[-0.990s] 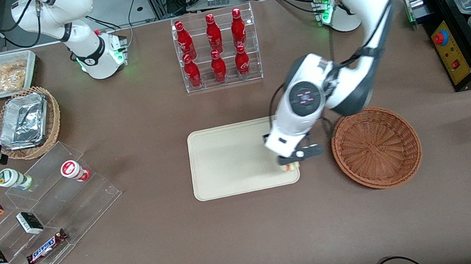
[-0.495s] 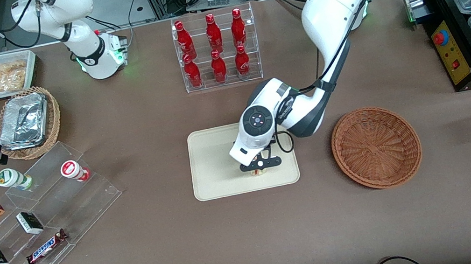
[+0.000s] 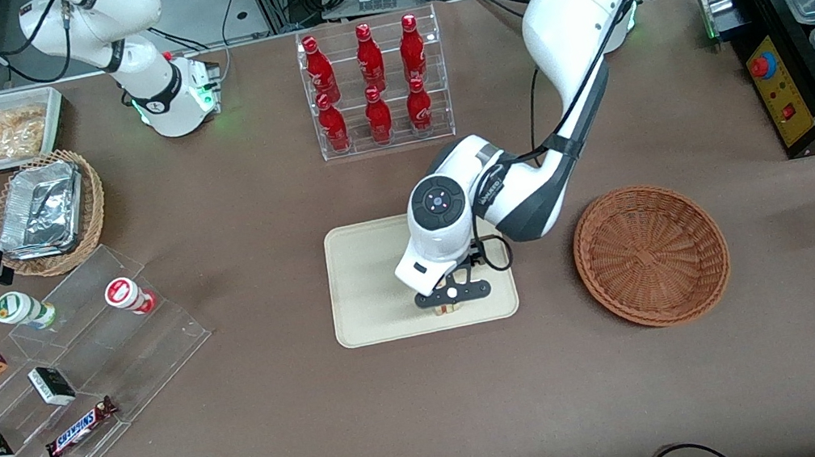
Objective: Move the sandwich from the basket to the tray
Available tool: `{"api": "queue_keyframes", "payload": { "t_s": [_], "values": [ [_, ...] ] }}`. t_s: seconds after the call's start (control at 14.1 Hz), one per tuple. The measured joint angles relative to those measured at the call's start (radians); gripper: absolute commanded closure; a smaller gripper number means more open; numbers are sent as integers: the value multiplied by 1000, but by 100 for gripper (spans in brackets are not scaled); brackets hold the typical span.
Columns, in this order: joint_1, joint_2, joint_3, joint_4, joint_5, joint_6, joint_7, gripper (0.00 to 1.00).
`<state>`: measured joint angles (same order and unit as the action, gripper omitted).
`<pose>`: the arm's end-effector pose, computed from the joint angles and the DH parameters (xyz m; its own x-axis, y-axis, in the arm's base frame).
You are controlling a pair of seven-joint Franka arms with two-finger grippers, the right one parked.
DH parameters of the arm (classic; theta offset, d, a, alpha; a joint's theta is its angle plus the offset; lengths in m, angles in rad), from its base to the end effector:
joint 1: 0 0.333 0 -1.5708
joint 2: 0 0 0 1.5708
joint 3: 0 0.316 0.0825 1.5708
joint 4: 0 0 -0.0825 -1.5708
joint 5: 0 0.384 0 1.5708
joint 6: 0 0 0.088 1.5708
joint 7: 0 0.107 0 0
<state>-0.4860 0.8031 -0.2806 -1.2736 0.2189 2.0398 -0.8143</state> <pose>0.5801 -0.4695 0.2836 0.9995 0.0291 -0.0090 0.0291 -0.9996 -0.0003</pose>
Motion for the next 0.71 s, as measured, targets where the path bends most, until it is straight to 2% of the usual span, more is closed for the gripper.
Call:
{"api": "queue_keyframes", "payload": {
  "t_s": [0.28,0.57,0.71],
  "values": [
    [22,-91,75,-16,2,-62,1,0],
    [129,-240,80,-144,-1,-76,50,0],
    [185,-314,81,-214,-26,-77,124,0]
  ]
}}
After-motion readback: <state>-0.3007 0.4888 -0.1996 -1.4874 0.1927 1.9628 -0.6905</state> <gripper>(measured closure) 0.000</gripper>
